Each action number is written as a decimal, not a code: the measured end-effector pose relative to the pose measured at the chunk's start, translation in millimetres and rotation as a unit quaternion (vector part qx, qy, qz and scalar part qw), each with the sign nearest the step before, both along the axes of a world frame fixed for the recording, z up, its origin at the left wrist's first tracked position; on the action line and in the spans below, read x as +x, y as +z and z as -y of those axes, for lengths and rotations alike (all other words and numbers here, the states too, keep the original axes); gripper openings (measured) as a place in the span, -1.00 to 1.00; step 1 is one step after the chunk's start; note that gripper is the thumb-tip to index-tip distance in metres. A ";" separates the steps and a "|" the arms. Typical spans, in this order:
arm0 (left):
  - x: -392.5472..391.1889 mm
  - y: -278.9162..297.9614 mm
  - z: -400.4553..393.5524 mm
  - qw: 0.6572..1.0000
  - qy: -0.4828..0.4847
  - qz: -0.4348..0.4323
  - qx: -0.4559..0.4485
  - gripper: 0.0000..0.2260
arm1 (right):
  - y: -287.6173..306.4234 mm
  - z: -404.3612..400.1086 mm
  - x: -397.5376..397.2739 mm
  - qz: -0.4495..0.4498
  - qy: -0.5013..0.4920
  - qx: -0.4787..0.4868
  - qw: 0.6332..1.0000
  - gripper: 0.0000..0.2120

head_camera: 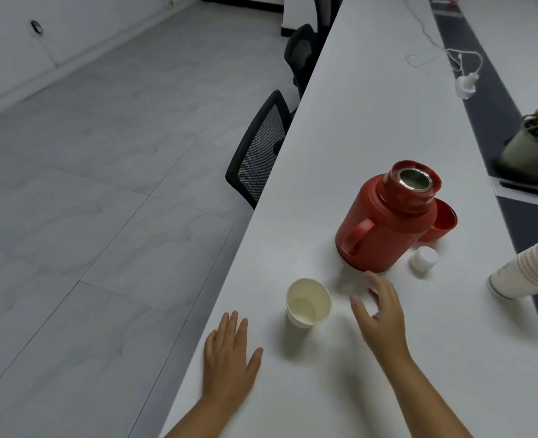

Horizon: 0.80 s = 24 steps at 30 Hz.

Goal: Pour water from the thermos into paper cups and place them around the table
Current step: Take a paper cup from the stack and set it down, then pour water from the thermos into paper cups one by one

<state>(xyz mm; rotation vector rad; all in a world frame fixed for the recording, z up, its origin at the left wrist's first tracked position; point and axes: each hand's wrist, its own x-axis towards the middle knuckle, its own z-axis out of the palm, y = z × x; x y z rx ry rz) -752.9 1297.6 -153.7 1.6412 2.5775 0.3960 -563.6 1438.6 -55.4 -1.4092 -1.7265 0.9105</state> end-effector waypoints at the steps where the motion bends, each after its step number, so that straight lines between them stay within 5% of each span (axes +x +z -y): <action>1: 0.3 -0.9 -6.5 1.000 -0.003 -0.002 -0.007 -0.48 | 8.5 -12.4 -8.9 -0.028 -0.001 -0.019 0.999 -0.60; 5: 4.3 -2.1 -21.7 0.999 -0.016 -0.022 -0.016 -0.47 | 31.5 -52.3 -42.8 -0.151 -0.015 -0.128 0.980 -0.88; 8: 6.3 -1.8 -22.6 0.999 -0.023 -0.020 -0.014 -0.48 | 31.8 -67.3 -51.1 -0.214 -0.078 -0.165 0.960 -0.88; 17: 2.8 -4.0 -19.1 0.998 -0.056 0.014 -0.002 -0.45 | 12.7 -47.2 21.6 -0.164 -0.191 -0.134 0.959 -0.76; 24: 41.9 58.7 -33.2 0.939 -0.166 0.193 0.230 -0.55 | 17.2 -23.2 70.4 -0.228 -0.207 -0.124 0.943 -0.78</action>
